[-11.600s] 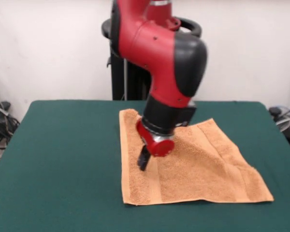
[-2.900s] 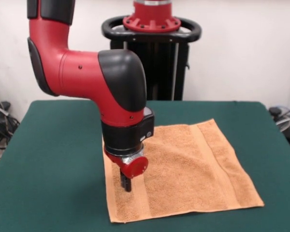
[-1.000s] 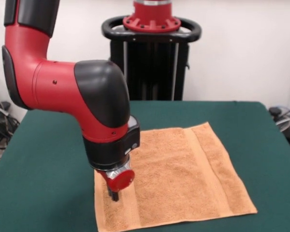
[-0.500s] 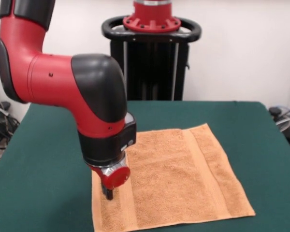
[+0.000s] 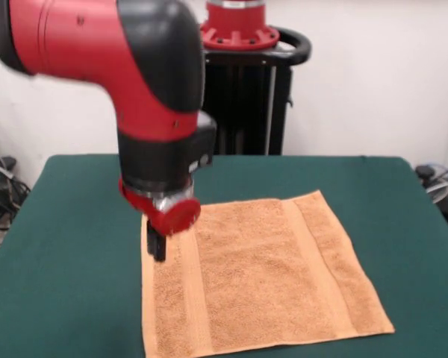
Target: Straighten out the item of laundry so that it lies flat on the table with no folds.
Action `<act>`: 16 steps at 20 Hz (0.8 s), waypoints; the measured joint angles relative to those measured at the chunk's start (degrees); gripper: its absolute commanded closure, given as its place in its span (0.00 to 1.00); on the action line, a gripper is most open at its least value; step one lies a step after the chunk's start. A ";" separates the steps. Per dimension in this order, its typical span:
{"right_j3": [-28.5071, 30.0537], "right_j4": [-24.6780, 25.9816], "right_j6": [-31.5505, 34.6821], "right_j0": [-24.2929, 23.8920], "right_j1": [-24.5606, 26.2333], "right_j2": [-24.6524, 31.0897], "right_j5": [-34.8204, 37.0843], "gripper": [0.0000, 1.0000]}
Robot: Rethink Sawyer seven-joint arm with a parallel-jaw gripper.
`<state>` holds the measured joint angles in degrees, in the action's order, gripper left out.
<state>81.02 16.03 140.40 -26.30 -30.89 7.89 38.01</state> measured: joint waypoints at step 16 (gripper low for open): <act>4.88 0.04 0.00 0.84 -11.93 -2.19 2.22 1.00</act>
<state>85.90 16.06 140.40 -25.46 -42.82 5.70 40.23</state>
